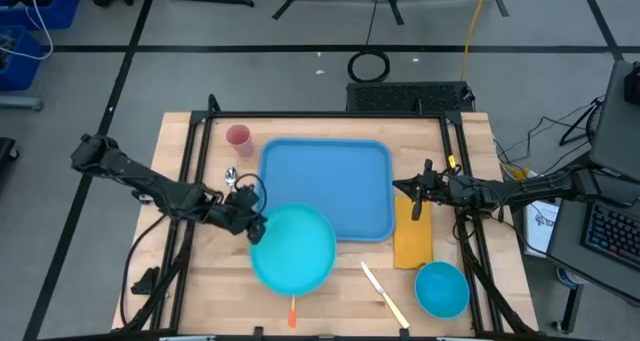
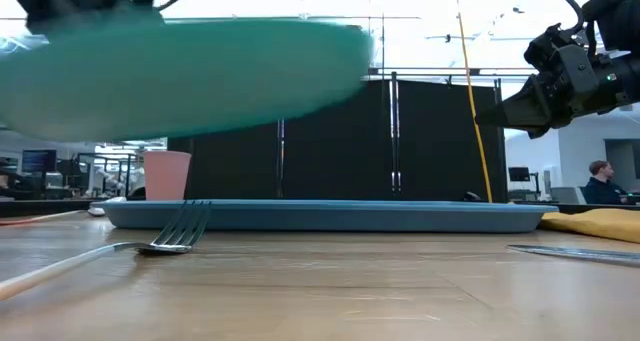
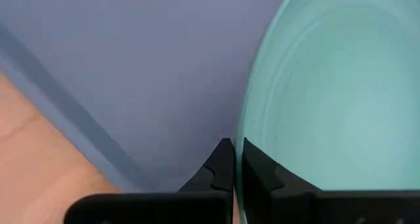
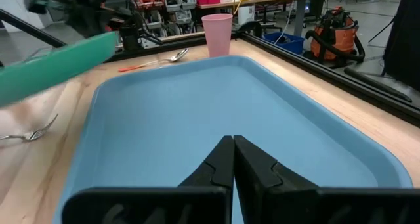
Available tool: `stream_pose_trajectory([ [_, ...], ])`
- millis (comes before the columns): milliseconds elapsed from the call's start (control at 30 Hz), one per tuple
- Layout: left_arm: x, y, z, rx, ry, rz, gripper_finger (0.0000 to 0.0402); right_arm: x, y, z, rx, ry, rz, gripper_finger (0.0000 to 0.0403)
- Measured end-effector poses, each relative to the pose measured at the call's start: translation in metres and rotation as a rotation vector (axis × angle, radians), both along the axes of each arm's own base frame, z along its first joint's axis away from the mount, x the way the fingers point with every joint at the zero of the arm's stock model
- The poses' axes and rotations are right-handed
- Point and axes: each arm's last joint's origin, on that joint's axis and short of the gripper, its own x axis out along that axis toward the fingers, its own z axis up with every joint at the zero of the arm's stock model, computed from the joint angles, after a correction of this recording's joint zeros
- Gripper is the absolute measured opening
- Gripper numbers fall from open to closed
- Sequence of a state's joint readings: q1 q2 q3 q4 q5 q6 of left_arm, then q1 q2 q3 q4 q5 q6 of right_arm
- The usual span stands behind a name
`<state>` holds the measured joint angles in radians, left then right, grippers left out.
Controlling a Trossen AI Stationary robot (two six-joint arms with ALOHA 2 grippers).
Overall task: Set up tray
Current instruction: Put the green plate on the blue serving tray
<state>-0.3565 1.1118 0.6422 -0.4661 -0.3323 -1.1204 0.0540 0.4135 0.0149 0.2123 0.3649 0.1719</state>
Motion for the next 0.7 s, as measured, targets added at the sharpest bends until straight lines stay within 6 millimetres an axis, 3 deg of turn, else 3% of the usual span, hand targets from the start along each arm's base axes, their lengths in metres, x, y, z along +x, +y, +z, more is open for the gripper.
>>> stream_pose_trajectory([
  [433, 0.016, 0.056, 0.004, -0.078, -0.042, 0.165, 0.0006, 0.0, 0.0, 0.0, 0.025, -0.008, -0.002, 0.0],
  [700, 0.024, 0.092, 0.003, -0.081, -0.085, 0.18, 0.0009, 0.0, 0.0, 0.0, 0.028, -0.008, -0.003, 0.0],
])
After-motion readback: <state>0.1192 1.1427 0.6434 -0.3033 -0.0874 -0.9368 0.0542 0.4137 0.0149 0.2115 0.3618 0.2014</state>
